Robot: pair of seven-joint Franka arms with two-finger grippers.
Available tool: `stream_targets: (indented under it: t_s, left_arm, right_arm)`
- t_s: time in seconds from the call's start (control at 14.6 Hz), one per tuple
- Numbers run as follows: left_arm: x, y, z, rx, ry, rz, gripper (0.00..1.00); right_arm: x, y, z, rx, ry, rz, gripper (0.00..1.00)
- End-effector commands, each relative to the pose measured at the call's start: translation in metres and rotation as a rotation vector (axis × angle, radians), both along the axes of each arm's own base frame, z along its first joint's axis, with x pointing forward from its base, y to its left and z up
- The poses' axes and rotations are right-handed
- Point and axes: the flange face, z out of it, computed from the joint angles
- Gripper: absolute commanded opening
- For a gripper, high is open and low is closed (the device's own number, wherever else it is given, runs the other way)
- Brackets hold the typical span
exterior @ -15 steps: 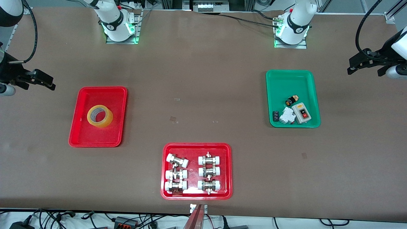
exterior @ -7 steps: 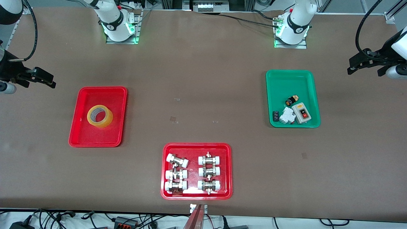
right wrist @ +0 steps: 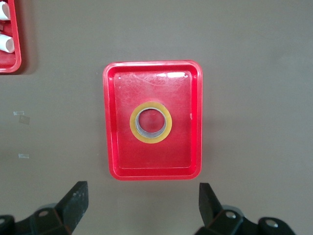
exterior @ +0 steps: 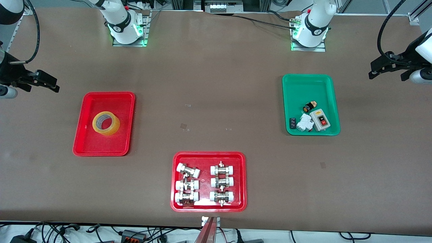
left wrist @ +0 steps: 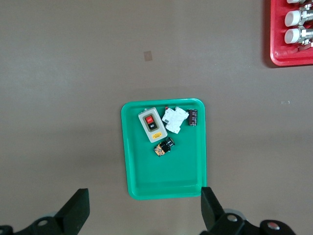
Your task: Left arm passes tape to right arm into tray
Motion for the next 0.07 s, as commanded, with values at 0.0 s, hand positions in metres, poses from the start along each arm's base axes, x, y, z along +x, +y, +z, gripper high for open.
stream_targets:
  t_s: [0.0]
  left_arm:
    - [-0.0006,0.001,0.0007,-0.015,0.003,-0.004,1.0]
  right_arm:
    - [-0.0088,0.0031,0.006,-0.004,-0.003,0.007,1.0]
